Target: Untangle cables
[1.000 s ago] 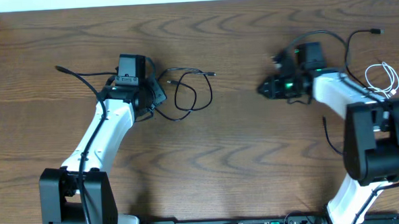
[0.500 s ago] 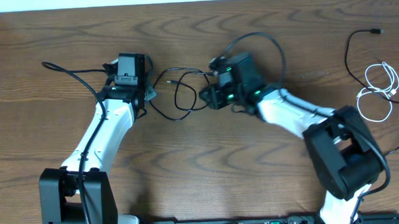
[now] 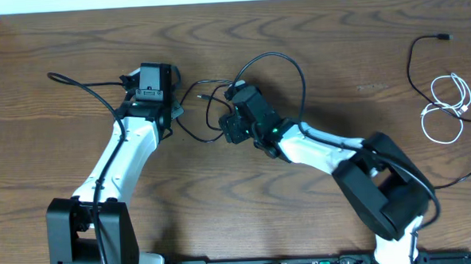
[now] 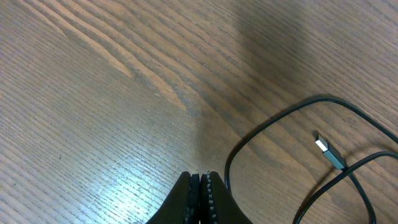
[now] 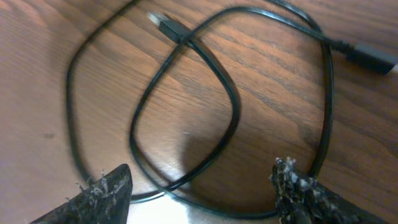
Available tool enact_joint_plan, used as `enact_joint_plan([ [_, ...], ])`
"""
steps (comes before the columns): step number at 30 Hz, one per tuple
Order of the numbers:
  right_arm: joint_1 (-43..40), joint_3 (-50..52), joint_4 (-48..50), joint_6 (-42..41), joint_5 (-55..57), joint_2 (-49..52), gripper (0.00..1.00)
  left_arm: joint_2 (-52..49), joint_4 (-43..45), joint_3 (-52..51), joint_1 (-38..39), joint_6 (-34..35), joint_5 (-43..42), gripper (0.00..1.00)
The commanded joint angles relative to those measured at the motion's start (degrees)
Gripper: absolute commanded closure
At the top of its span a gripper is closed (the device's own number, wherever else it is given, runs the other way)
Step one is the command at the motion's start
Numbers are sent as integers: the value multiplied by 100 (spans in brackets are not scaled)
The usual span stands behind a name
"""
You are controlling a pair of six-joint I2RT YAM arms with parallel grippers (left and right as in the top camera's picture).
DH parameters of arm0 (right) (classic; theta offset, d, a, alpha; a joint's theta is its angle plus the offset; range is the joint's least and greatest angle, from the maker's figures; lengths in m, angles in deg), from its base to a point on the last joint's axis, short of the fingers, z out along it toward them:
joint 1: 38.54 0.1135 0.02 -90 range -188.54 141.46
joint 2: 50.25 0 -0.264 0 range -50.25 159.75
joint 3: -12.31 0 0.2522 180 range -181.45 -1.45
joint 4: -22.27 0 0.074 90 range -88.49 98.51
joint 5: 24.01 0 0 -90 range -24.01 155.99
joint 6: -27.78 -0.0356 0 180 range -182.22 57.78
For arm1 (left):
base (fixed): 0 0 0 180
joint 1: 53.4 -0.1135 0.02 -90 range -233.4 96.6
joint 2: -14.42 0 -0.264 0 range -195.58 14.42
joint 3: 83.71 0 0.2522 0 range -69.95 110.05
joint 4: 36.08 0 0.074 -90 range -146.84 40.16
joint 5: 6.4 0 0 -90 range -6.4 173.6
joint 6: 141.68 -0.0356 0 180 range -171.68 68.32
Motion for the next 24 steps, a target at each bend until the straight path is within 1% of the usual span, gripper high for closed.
enact_joint_plan([
  [1, 2, 11, 179, -31, 208, 352, 30, -24, -13, -74, -2, 33, 157, 92],
  [2, 2, 11, 245, -31, 208, 428, 31, -24, -13, -74, -2, 33, 157, 92],
  [4, -2, 11, 308, -31, 208, 555, 40, -24, -13, -74, -2, 33, 160, 92],
  [5, -4, 11, 308, -31, 208, 595, 46, -24, -11, -74, -2, 33, 160, 92],
  [6, -9, 11, 297, -31, 208, 612, 55, -24, -11, -74, -2, 33, 157, 92],
  [7, -11, 11, 280, -28, 210, 612, 70, -24, -11, -74, -2, 31, 160, 92],
  [8, -15, 11, 275, -28, 210, 605, 89, -24, -11, -74, -2, 31, 160, 92],
  [9, -15, 11, 251, -31, 210, 573, 99, -24, -11, -74, -2, 31, 160, 92],
  [13, -17, 7, -90, -35, 214, 332, 99, -24, -13, -74, -2, 31, 160, 91],
  [17, -122, -20, -791, -212, 367, 20, 99, -24, -11, -74, -2, 31, 160, 91],
  [22, -420, -415, -2347, -586, 334, -118, 99, -24, -7, -74, -2, 33, 160, 91],
  [24, -511, -518, -2691, -595, 256, -116, 99, -24, 2, -74, -2, 33, 160, 91],
])
